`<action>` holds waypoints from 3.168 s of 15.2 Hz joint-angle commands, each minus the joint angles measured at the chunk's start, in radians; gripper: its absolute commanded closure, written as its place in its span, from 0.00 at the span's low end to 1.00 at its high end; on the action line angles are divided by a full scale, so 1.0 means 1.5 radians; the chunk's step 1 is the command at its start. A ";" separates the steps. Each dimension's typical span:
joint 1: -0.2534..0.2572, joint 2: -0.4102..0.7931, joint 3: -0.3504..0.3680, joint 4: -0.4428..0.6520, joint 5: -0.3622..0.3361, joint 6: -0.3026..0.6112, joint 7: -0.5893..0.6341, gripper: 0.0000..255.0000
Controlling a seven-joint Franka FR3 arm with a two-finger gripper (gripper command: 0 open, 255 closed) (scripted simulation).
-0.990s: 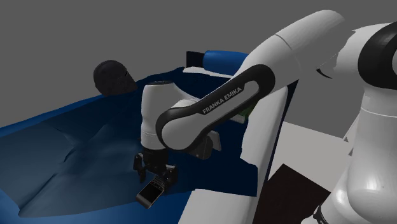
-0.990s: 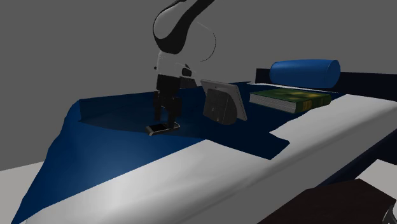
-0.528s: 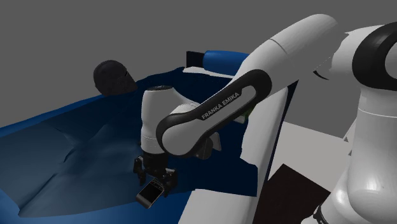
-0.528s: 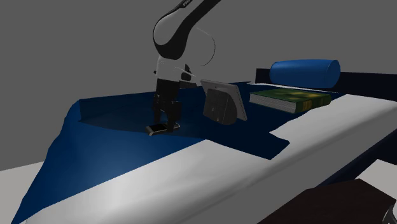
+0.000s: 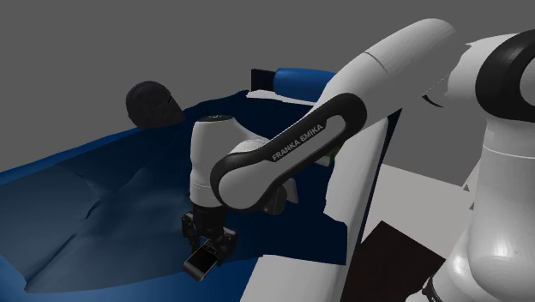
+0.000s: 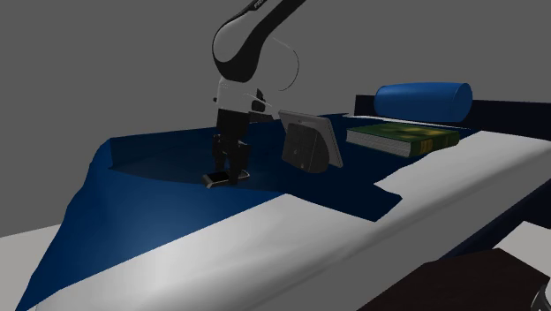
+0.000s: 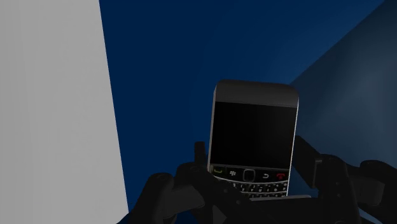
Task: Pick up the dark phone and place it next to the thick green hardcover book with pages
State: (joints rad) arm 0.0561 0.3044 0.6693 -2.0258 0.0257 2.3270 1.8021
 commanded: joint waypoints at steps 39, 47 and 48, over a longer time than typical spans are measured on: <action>-0.129 -0.299 -0.065 -0.071 0.197 -0.223 -0.256 1.00; -0.177 -0.375 -0.157 -0.144 0.210 -0.258 -0.402 1.00; -0.183 -0.381 -0.168 -0.150 0.208 -0.262 -0.419 1.00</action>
State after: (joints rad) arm -0.2110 -0.2540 0.4327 -2.2376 0.3374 1.9386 1.1991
